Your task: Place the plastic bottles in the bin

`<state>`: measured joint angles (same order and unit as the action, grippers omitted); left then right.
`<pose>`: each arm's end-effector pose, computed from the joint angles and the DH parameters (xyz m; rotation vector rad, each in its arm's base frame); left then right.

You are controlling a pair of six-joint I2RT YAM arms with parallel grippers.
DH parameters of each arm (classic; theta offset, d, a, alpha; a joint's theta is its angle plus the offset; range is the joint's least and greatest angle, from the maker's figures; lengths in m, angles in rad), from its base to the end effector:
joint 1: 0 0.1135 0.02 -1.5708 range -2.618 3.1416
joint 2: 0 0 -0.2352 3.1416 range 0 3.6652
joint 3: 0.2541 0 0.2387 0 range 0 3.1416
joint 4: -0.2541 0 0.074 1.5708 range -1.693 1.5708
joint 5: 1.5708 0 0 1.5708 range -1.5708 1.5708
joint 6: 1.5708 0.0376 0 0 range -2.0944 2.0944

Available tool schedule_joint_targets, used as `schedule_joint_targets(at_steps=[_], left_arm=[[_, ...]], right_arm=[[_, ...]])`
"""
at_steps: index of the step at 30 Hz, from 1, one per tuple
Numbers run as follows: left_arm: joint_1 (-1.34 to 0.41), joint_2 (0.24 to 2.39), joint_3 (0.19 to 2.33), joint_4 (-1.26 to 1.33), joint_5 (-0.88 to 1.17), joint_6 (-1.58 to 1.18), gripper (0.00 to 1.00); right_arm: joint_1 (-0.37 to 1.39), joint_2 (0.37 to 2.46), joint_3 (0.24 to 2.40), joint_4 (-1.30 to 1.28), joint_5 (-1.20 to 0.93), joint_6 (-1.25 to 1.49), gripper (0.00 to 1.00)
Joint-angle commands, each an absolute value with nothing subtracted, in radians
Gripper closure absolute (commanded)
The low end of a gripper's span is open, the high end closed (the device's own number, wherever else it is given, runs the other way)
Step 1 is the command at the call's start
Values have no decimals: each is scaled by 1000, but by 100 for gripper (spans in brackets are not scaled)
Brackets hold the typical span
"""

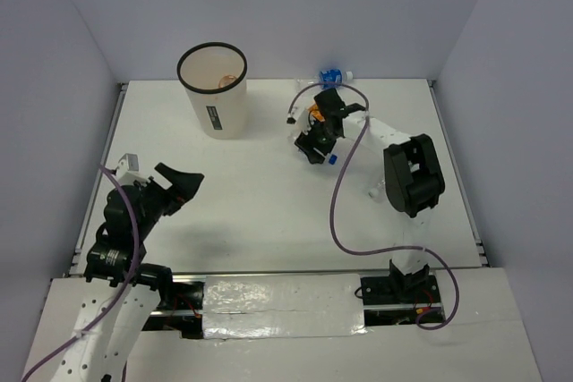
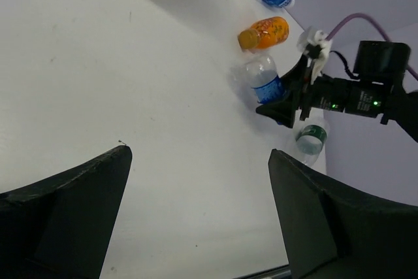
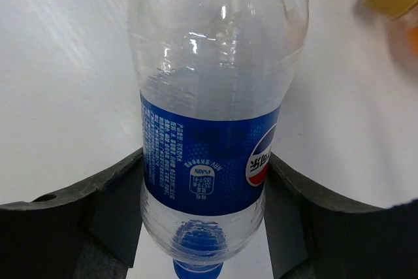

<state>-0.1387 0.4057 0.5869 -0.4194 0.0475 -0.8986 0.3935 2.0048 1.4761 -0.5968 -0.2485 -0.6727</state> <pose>0.1273 -0.0196 0.2807 -0.6640 1.7573 -0.7708 0.3624 0.1605 0.1625 -1.4152 2.2504 0.2449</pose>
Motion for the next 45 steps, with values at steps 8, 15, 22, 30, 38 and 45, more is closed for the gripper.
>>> schedule_joint_targets(at_steps=[8, 15, 22, 30, 38, 45], left_arm=[[-133, 330, 444, -331, 156, -1121, 1], [-133, 308, 406, -321, 179, -1161, 1], [-133, 265, 433, -396, 175, -1155, 1], [-133, 224, 453, -471, 164, -1150, 1], [-133, 229, 423, -413, 187, -1169, 1], [-133, 317, 452, -338, 225, -1102, 1]], right_arm=[[566, 1831, 1983, -511, -422, -456, 86], [687, 2101, 2335, -172, -227, -292, 85], [761, 2310, 2457, 207, -40, -270, 78], [779, 2424, 2484, 344, 21, -321, 33], [743, 2315, 2413, 238, -21, -261, 0], [596, 2070, 2273, -133, -565, -212, 0]])
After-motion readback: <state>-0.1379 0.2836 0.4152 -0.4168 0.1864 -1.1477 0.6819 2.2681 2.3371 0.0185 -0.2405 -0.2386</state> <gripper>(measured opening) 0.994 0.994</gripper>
